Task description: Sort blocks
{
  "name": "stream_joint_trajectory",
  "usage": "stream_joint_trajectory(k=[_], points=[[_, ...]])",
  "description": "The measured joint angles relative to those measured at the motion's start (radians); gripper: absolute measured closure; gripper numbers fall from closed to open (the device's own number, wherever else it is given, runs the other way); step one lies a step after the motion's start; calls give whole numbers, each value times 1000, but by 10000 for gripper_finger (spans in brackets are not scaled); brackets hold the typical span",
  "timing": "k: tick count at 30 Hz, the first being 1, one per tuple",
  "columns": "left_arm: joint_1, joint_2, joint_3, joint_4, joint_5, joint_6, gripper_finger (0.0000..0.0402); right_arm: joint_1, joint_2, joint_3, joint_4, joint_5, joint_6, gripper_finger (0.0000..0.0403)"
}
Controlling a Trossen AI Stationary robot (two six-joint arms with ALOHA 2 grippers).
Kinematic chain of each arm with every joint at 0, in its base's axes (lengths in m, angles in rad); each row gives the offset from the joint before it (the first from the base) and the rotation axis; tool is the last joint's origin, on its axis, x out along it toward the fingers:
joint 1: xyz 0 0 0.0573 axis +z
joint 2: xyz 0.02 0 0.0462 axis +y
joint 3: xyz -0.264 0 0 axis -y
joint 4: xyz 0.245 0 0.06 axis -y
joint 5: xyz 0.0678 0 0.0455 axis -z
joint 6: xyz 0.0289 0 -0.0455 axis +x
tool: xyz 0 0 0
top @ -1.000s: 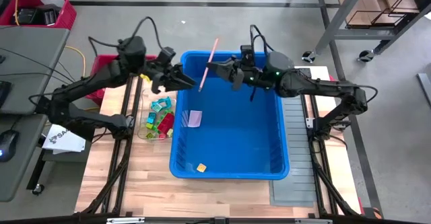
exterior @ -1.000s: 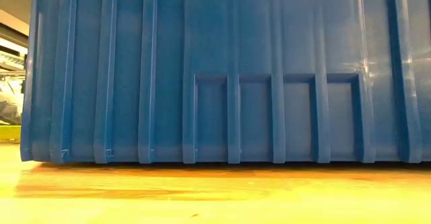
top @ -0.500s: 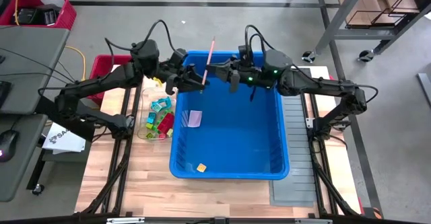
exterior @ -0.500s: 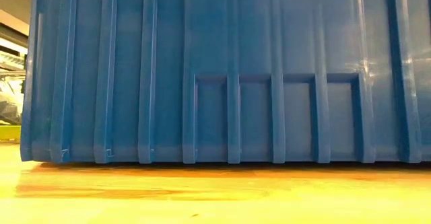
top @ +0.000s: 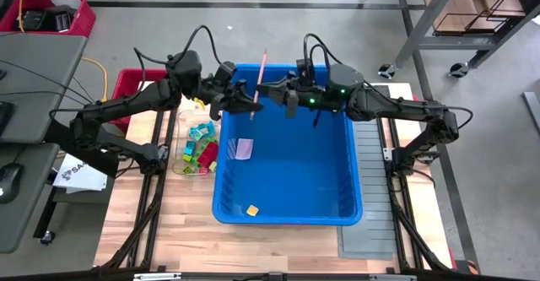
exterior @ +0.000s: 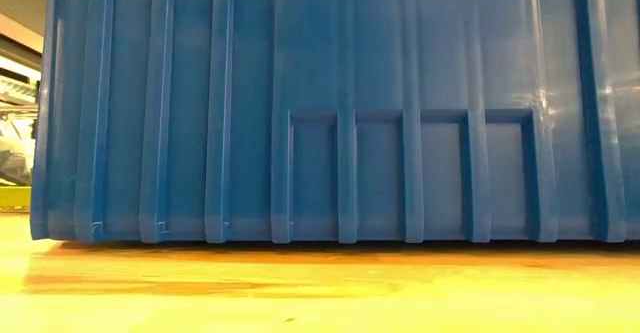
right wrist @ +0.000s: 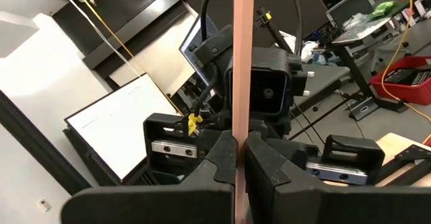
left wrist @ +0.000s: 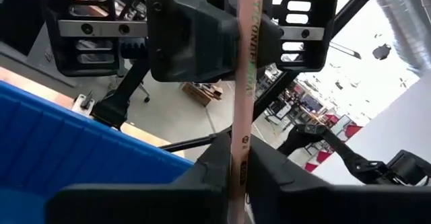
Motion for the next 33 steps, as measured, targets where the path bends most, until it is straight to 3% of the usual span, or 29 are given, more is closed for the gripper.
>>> stream_joint_trajectory(k=[2,9,19,22,24,29,33], points=[[7,-1,0,-7,-10,-6,385,0,0,0,-3,5,1,403],[14,-12,1,-38,-6,-27,392,-5,0,-1,-3,10,76,391],[63,-107,-1,-282,-82,61,392,-10,-13,-2,-5,61,60,226],[105,-171,-1,-437,-127,121,392,-21,-39,-2,-27,68,21,201],[138,-221,0,-625,-183,170,392,-28,-59,-1,-44,69,18,196],[186,-326,-7,-1126,-418,246,392,-31,-85,0,-97,69,17,195],[205,-408,-75,-1270,-509,166,392,-30,-86,0,-132,69,17,195]])
